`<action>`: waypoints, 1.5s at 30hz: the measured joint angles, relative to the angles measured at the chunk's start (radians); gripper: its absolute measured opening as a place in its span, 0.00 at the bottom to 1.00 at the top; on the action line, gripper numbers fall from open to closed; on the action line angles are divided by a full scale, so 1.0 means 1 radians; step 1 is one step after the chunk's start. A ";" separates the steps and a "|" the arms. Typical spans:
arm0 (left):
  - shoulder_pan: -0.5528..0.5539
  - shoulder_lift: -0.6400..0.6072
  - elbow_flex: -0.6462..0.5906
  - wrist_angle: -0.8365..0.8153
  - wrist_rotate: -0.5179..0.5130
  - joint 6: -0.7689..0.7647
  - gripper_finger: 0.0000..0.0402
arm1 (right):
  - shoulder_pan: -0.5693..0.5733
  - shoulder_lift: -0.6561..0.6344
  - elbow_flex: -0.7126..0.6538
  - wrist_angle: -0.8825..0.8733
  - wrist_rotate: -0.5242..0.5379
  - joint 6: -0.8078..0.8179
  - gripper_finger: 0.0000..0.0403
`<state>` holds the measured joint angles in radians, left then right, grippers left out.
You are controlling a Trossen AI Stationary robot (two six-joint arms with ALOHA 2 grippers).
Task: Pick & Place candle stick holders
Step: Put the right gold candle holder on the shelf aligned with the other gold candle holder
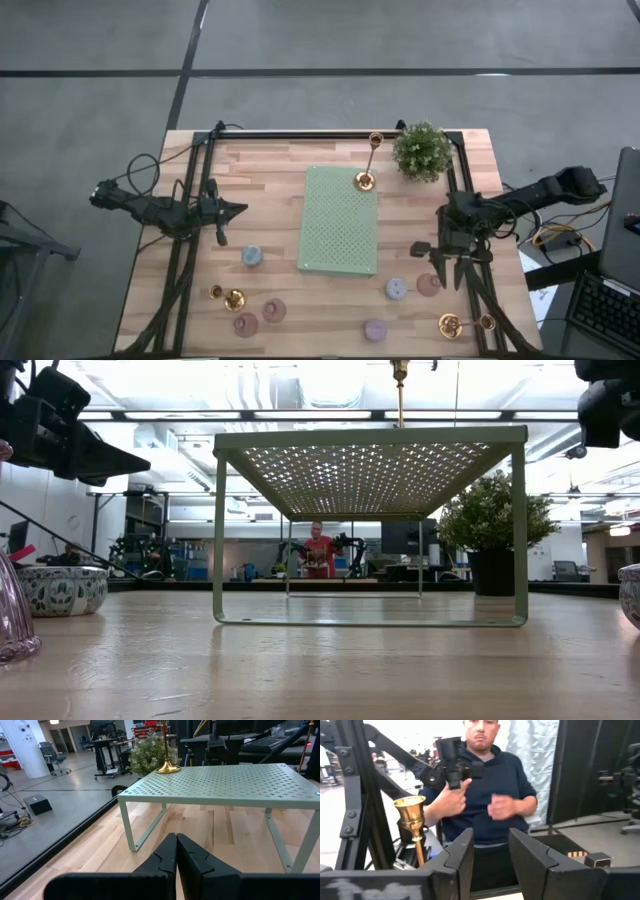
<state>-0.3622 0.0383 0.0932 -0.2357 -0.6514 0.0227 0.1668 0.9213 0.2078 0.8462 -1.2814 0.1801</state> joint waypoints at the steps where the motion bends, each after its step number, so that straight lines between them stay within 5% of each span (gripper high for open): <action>1: 0.000 0.000 0.000 0.000 0.000 0.000 0.03 | 0.011 0.009 -0.002 -0.001 0.005 -0.006 0.27; 9: 0.000 0.000 0.000 0.000 0.000 0.000 0.03 | 0.121 0.066 -0.012 -0.002 0.157 -0.001 0.24; 20: 0.000 0.000 0.000 0.000 0.000 0.000 0.03 | 0.182 0.158 -0.015 -0.003 0.149 -0.050 0.20; 28: 0.000 0.000 0.000 0.000 0.000 0.000 0.03 | 0.259 0.234 -0.015 -0.004 0.103 -0.382 0.17; 45: 0.000 0.000 0.000 0.000 0.000 0.000 0.03 | 0.335 0.273 -0.015 -0.001 0.046 -0.353 0.17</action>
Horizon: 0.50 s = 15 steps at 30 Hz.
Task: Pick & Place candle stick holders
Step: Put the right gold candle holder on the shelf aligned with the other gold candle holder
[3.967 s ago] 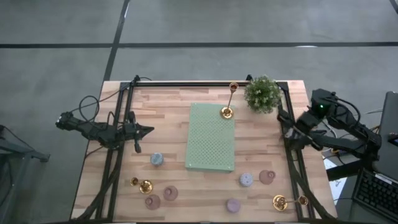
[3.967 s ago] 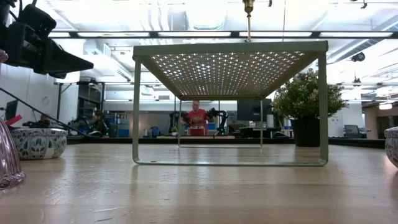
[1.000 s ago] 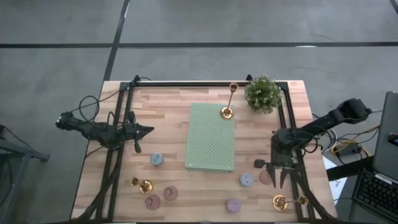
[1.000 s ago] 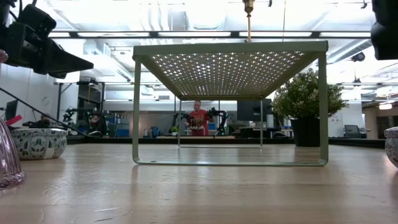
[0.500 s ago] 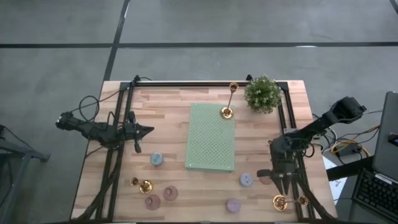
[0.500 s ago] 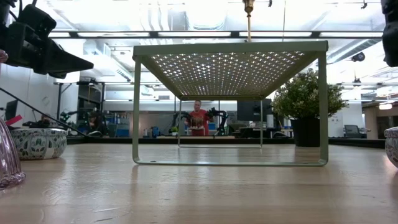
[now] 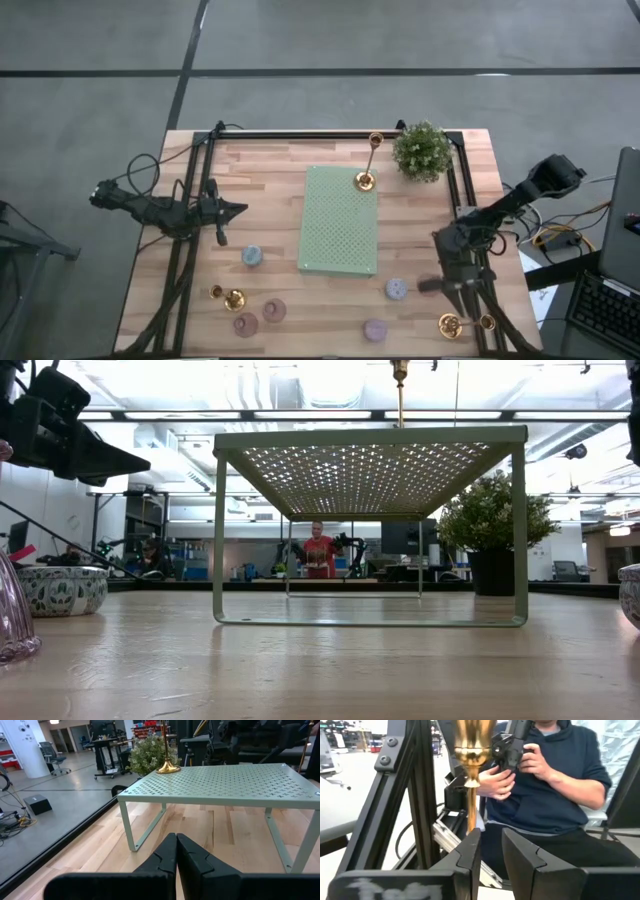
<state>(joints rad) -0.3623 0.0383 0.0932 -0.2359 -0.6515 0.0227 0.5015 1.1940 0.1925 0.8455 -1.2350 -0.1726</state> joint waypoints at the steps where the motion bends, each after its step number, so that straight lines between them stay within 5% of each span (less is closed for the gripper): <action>1: 0.000 0.000 0.000 0.000 0.000 0.000 0.03 | 0.004 0.000 0.000 0.000 0.000 0.000 0.17; 15: 0.000 0.000 0.000 0.000 0.000 0.000 0.03 | 0.073 0.001 0.000 -0.002 0.011 0.016 0.15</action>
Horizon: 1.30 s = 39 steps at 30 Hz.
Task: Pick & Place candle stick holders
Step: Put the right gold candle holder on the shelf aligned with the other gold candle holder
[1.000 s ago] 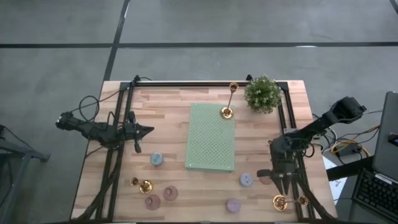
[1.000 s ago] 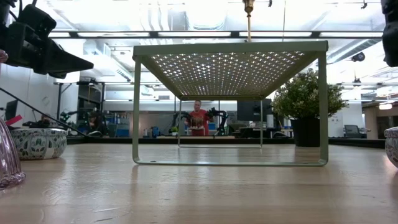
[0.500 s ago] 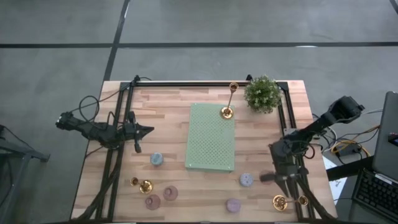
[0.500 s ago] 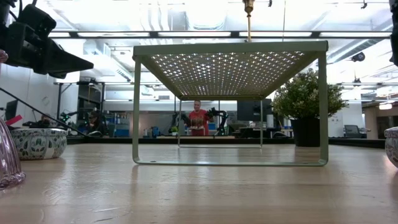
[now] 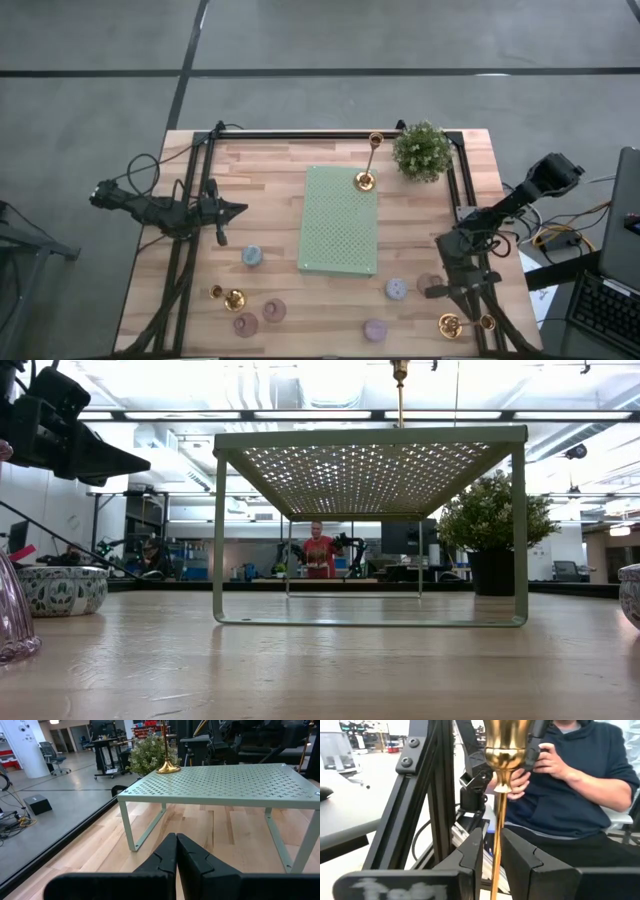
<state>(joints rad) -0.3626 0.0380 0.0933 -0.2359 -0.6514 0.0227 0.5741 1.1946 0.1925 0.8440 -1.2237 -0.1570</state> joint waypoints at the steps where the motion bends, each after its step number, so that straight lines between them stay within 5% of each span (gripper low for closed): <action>1: 0.000 0.000 0.000 0.000 0.000 0.000 0.03 | 0.006 0.000 0.000 0.000 0.012 0.001 0.15; 18: 0.000 0.000 0.000 0.000 0.000 0.000 0.03 | 0.058 0.000 0.034 -0.011 0.128 0.046 0.17; 39: 0.000 0.000 0.000 0.000 0.000 0.000 0.03 | 0.092 0.000 0.035 -0.025 0.183 0.045 0.06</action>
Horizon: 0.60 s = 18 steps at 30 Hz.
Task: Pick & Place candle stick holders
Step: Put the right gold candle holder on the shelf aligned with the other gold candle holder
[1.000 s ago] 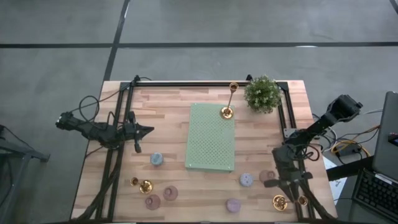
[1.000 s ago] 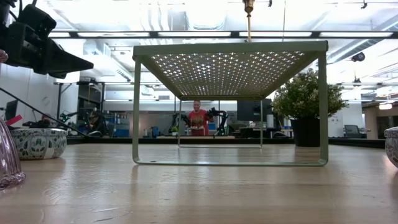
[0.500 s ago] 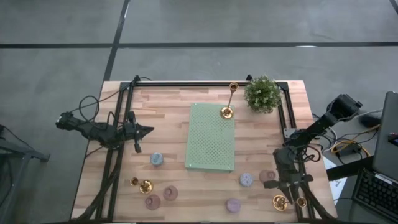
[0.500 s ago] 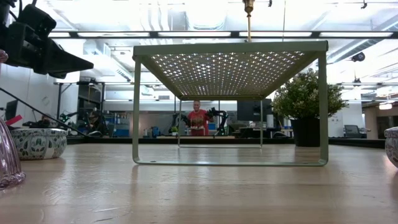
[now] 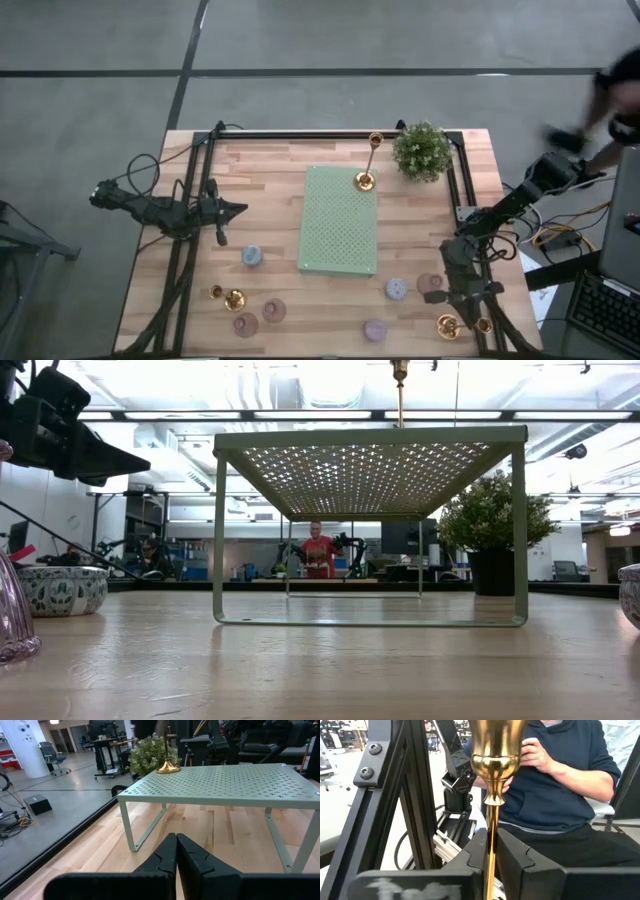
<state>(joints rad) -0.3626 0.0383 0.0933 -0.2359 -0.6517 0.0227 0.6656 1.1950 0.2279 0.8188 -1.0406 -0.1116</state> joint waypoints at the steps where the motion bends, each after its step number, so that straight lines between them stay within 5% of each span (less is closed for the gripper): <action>1: 0.000 0.000 0.000 0.000 0.000 0.000 0.03 | 0.000 0.000 0.000 0.000 0.005 0.000 0.05; 18: 0.000 0.000 0.000 0.000 0.000 0.000 0.03 | -0.001 -0.006 -0.001 0.154 0.170 0.195 0.03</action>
<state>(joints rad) -0.3626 0.0383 0.0933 -0.2359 -0.6518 0.0227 0.6651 1.1890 0.2268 0.9728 -0.8707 0.0830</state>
